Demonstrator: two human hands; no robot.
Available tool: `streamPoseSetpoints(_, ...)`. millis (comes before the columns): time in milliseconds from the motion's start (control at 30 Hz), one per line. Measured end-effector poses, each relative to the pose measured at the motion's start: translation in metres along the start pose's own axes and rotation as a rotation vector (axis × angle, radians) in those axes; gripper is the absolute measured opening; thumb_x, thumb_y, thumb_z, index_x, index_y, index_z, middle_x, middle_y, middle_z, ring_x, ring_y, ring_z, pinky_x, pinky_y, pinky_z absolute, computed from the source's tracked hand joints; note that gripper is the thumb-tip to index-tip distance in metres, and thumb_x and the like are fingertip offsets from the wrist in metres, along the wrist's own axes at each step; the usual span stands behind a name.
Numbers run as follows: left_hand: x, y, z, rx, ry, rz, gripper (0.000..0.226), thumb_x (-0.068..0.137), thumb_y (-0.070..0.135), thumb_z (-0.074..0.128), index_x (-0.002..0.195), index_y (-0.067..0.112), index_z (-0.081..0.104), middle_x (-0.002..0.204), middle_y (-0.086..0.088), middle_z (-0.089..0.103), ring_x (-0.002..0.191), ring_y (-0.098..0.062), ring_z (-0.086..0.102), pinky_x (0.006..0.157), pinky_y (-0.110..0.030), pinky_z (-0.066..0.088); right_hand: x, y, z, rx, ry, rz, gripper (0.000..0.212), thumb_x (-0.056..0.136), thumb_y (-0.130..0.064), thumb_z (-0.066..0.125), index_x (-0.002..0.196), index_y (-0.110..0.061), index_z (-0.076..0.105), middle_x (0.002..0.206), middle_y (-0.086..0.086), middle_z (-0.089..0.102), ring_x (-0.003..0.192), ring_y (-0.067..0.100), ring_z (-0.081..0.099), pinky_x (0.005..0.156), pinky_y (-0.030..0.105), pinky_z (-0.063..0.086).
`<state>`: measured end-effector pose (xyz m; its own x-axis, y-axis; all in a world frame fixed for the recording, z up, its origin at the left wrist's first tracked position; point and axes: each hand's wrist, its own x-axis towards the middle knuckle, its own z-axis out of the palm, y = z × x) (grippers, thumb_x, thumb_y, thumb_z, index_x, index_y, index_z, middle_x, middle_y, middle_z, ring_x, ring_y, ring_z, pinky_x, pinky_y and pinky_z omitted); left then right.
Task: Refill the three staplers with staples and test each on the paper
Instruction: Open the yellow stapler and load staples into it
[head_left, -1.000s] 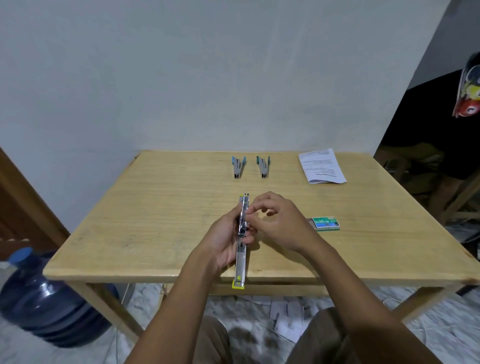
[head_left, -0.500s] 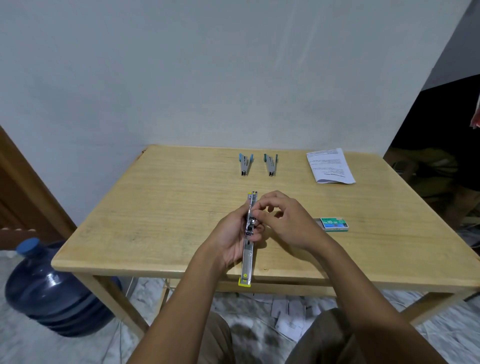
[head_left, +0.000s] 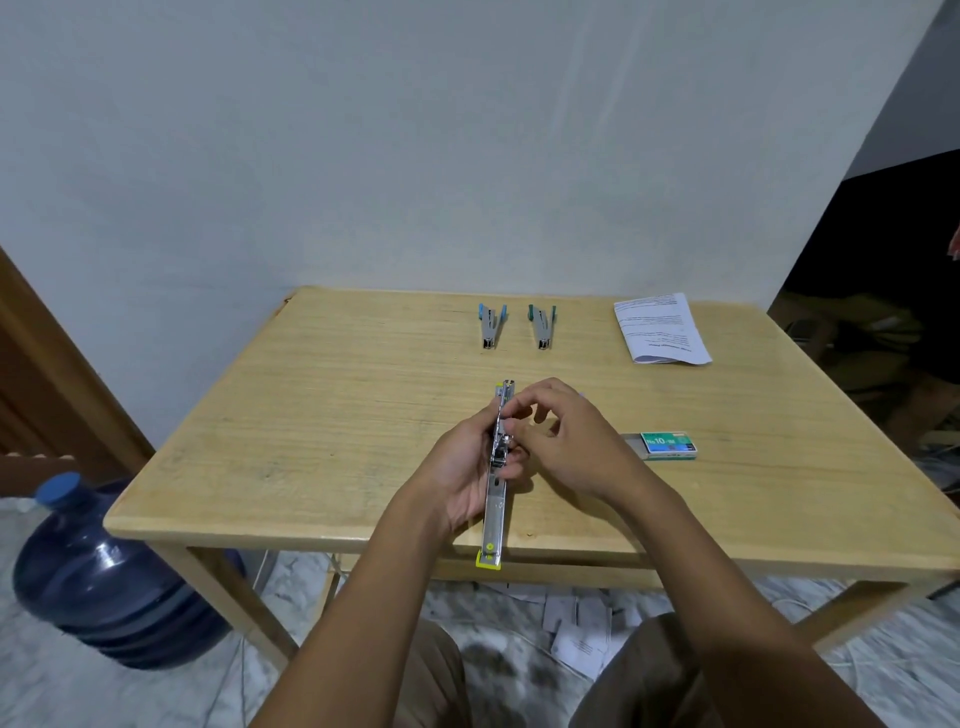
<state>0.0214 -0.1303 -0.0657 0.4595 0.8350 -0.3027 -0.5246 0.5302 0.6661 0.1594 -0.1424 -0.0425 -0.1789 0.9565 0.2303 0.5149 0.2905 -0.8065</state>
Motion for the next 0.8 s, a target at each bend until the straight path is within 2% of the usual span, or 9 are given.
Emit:
streamPoseSetpoints(67,0.002,-0.001,-0.002,-0.004,-0.006,-0.013,0.033,0.104,0.034,0.043,0.117,0.005,0.053,0.066,-0.005,0.053,0.046,-0.011,0.044,0.035,-0.019,0.036,0.000,-0.001,0.002,0.008,0.022,-0.007,0.024,0.088,-0.016,0.069,0.093,-0.039,0.064,0.099,-0.015,0.057,0.088,0.005,0.054,0.077,0.019,0.043)
streamPoseSetpoints(167,0.002,-0.001,-0.002,-0.002,-0.012,-0.007,0.036,0.104,0.034,0.043,0.119,0.004,0.055,0.068,-0.004,0.063,0.046,-0.009,0.044,0.035,-0.018,0.035,-0.002,-0.003,0.004,0.064,0.046,-0.002,0.030,0.089,-0.013,0.066,0.090,-0.043,0.060,0.099,-0.015,0.058,0.088,0.007,0.055,0.079,0.026,0.051)
streamPoseSetpoints(267,0.001,-0.001,0.000,-0.001,-0.028,0.015,0.034,0.103,0.034,0.043,0.100,0.004,0.057,0.061,-0.002,0.051,0.047,-0.009,0.044,0.035,-0.017,0.033,-0.006,-0.001,0.001,-0.013,0.065,-0.058,0.026,0.091,-0.015,0.063,0.091,-0.040,0.062,0.100,-0.016,0.058,0.088,0.003,0.054,0.075,0.021,0.044)
streamPoseSetpoints(333,0.000,0.000,0.000,0.007,-0.020,0.027,0.035,0.103,0.035,0.043,0.091,0.005,0.056,0.059,-0.002,0.046,0.048,-0.009,0.043,0.035,-0.016,0.033,-0.012,0.003,-0.004,-0.094,0.027,-0.122,0.021,0.094,-0.018,0.060,0.094,-0.039,0.065,0.101,-0.017,0.056,0.093,0.001,0.054,0.077,0.023,0.043)
streamPoseSetpoints(433,0.000,0.000,0.000,0.026,0.005,0.038,0.036,0.104,0.034,0.043,0.090,0.004,0.058,0.059,-0.003,0.045,0.048,-0.010,0.043,0.035,-0.016,0.032,-0.020,0.007,-0.012,-0.246,-0.071,-0.179,0.021,0.096,-0.021,0.056,0.100,-0.036,0.070,0.106,-0.019,0.052,0.106,0.000,0.049,0.083,0.019,0.041)
streamPoseSetpoints(500,0.000,0.000,0.001,0.042,0.011,0.039,0.037,0.104,0.034,0.043,0.091,0.003,0.060,0.060,-0.004,0.045,0.047,-0.009,0.043,0.035,-0.017,0.031,-0.021,0.006,-0.018,-0.355,-0.084,-0.200,0.023,0.096,-0.022,0.055,0.106,-0.036,0.071,0.110,-0.019,0.050,0.106,-0.003,0.044,0.079,0.012,0.034)
streamPoseSetpoints(667,0.000,-0.001,0.001,0.032,0.022,0.030,0.032,0.102,0.035,0.047,0.104,0.005,0.057,0.064,-0.004,0.045,0.047,-0.009,0.044,0.035,-0.017,0.032,-0.017,-0.003,-0.023,-0.561,-0.128,-0.323,0.037,0.089,-0.037,0.040,0.111,-0.033,0.070,0.116,-0.008,0.055,0.101,0.011,0.051,0.076,0.031,0.042)
streamPoseSetpoints(800,-0.002,-0.001,0.002,0.035,0.026,0.036,0.032,0.103,0.033,0.044,0.095,0.006,0.059,0.059,-0.003,0.045,0.046,-0.009,0.043,0.035,-0.017,0.031,-0.012,-0.006,-0.026,-0.683,-0.086,-0.394,0.036,0.087,-0.037,0.040,0.106,-0.035,0.071,0.114,-0.005,0.059,0.094,0.017,0.055,0.072,0.031,0.039)
